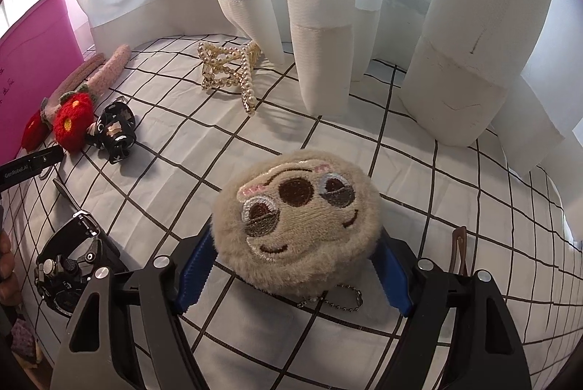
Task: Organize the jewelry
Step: 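Grasp the silver bangle with the left tool while the right tool grips the beige fluffy purse, then lift and carry the bangle and purse with both tools over the pink tub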
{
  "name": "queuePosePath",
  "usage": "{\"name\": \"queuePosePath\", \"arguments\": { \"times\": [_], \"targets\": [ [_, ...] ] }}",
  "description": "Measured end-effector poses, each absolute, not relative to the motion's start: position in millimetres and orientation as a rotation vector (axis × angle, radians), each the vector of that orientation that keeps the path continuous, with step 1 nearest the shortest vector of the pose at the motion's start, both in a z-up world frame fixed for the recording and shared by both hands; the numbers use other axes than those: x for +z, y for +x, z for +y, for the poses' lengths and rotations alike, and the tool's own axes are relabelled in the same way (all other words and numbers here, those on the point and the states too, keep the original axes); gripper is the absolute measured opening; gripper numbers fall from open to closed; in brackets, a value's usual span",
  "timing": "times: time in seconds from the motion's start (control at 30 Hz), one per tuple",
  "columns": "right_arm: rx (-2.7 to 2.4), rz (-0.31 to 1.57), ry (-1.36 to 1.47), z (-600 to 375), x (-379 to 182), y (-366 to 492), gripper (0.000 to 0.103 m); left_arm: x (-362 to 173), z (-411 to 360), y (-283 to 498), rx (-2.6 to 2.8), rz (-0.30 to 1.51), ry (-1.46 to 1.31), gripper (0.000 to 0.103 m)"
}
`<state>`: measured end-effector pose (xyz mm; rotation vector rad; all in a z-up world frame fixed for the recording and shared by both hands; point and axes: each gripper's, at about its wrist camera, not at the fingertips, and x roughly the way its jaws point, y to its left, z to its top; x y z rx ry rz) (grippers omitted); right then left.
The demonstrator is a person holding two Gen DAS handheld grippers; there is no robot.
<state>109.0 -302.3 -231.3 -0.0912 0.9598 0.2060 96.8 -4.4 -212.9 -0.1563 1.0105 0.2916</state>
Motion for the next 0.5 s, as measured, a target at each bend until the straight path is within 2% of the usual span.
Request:
{"name": "queuePosePath", "arguments": {
  "times": [0.07, 0.13, 0.17, 0.33, 0.5],
  "targets": [
    [0.209, 0.957, -0.089, -302.4, -231.7, 109.1, 0.075, -210.9, -10.4, 96.8, 0.267, 1.009, -0.141, 0.061],
    [0.218, 0.952, -0.087, -302.5, -231.6, 108.7, 0.069, -209.7, -13.8, 97.4, 0.251, 1.008, -0.137, 0.052],
    [0.221, 0.949, -0.089, -302.9, -231.2, 107.7, 0.068, -209.1, -14.7, 97.3, 0.246, 1.004, -0.136, 0.041],
    [0.24, 0.943, -0.084, -302.2, -229.4, 105.6, 0.062, -208.9, -13.6, 94.9, 0.236, 1.001, -0.146, 0.041],
    [0.258, 0.934, -0.05, -305.0, -222.8, 103.5, 0.062, -206.6, -11.4, 88.5, 0.238, 1.013, -0.171, 0.041]
  ]
}}
